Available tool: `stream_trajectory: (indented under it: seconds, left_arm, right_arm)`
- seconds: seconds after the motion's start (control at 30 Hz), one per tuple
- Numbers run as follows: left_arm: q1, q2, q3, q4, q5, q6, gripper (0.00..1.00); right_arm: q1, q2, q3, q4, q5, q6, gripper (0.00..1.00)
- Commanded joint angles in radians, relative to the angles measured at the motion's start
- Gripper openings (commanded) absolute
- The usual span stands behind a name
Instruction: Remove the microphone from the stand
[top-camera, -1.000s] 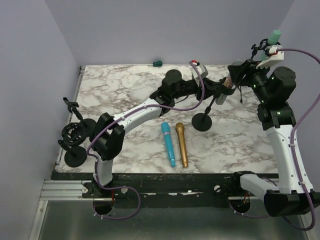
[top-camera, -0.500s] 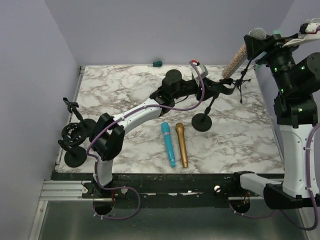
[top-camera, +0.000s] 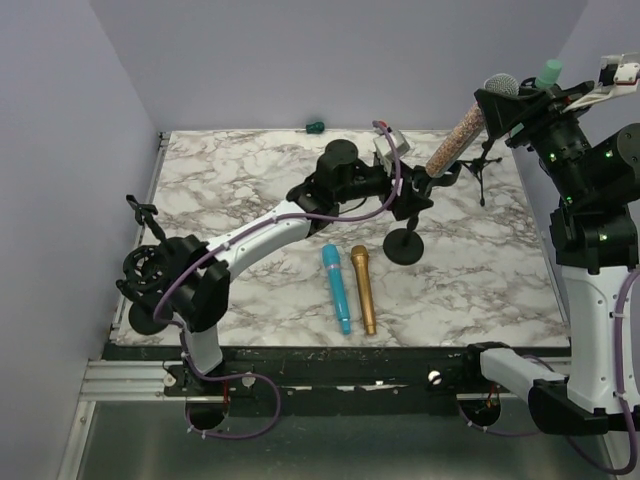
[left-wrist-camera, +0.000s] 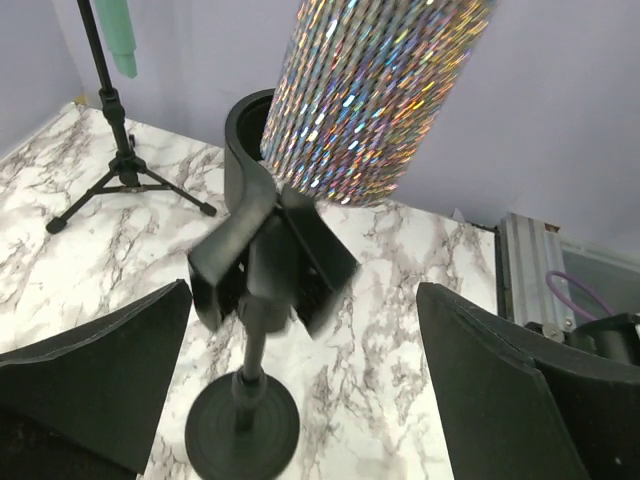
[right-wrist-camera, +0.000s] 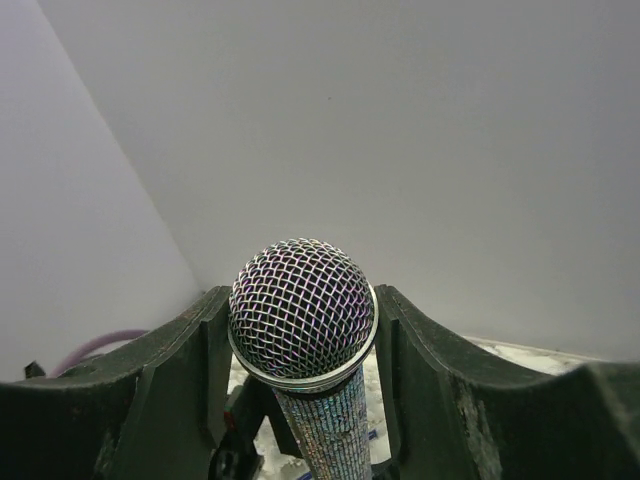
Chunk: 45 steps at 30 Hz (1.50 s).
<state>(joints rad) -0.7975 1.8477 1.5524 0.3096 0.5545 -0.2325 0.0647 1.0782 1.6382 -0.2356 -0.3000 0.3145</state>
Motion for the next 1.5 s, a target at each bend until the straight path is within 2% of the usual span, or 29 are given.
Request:
stream_trajectory:
  seconds: [0.0,0.17,0.3,0.43,0.53,0.73,0.93,1.13,1.47]
  left_arm:
    - [0.022,-0.225,-0.116,-0.054,0.013,0.012,0.98]
    - [0.046,-0.471,-0.28,-0.131,-0.044,0.057,0.99]
    - [0.085,-0.627,-0.287,-0.33,-0.175,0.128,0.99]
    - [0.152,-0.762,-0.285,-0.42,-0.302,0.169,0.99]
    - [0.197,-0.847,-0.324,-0.391,-0.37,0.21,0.98]
    - [0.22,-0.959,-0.476,-0.275,-0.543,0.287,0.99]
    - [0.221,-1.085,-0.67,-0.142,-0.725,0.368,0.98]
    - [0.22,-1.191,-0.769,-0.045,-0.857,0.426,0.99]
    - [0.163,-1.283,-0.826,0.023,-0.912,0.47,0.99]
  right_arm:
    - [0.006,-0.02,-0.013,-0.011,-0.097,0.08,0.1]
    - [0.006,-0.015,-0.02,0.004,-0.176,0.177,0.09]
    - [0.007,0.012,-0.047,0.055,-0.289,0.305,0.07]
    - [0.019,0.017,-0.13,0.13,-0.357,0.395,0.07]
    - [0.084,0.029,-0.182,0.127,-0.324,0.395,0.07]
    - [0.426,0.142,-0.167,-0.004,-0.084,0.299,0.06]
    - [0.61,0.272,-0.217,-0.029,0.091,0.301,0.04]
    - [0.708,0.453,-0.236,-0.063,0.175,0.298,0.04]
    - [0.774,0.633,-0.209,-0.105,0.206,0.32,0.04]
